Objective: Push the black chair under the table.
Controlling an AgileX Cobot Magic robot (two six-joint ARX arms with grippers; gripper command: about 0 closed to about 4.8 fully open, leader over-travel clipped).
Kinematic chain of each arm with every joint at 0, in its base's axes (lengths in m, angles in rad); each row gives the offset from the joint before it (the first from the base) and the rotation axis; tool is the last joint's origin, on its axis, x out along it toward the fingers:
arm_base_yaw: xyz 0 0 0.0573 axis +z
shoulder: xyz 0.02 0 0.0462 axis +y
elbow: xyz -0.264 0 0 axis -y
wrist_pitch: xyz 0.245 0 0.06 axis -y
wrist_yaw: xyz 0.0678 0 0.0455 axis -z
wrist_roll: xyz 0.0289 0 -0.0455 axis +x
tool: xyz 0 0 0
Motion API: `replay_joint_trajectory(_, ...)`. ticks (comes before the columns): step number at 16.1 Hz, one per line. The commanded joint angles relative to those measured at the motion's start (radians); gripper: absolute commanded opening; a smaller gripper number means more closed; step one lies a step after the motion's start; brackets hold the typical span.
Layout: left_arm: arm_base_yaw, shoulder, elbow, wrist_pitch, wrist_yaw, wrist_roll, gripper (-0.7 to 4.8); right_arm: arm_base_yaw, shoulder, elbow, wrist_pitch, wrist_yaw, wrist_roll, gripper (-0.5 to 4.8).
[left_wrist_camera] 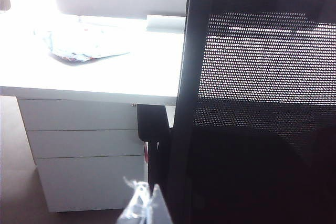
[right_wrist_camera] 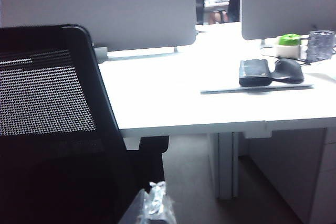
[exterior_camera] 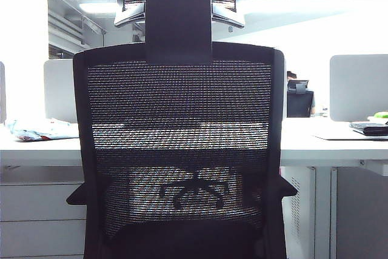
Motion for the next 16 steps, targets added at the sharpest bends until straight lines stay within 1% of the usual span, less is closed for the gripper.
replay_joint_trajectory(1, 0.000, 0.001, 0.000, 0.011, 0.000, 0.002, -0.05, 0.002, -0.035, -0.017, -0.002, -0.011, 0.002, -0.05)
replay_joint_trajectory(4, 0.000, 0.001, 0.000, 0.011, -0.001, 0.002, -0.05, 0.005, -0.035, -0.017, -0.012, 0.005, -0.002, -0.05)
replay_joint_trajectory(6, 0.000, 0.001, 0.000, 0.010, -0.001, 0.002, -0.05, 0.032, -0.035, -0.017, -0.012, 0.038, -0.003, -0.05)
replay_joint_trajectory(9, 0.000, 0.001, 0.000, 0.011, -0.001, 0.002, -0.05, 0.078, -0.035, -0.017, -0.012, 0.041, -0.009, -0.05)
replay_joint_trajectory(16, 0.000, 0.001, 0.000, 0.011, -0.001, 0.002, -0.05, 0.075, -0.035, -0.017, -0.012, 0.038, -0.006, -0.05)
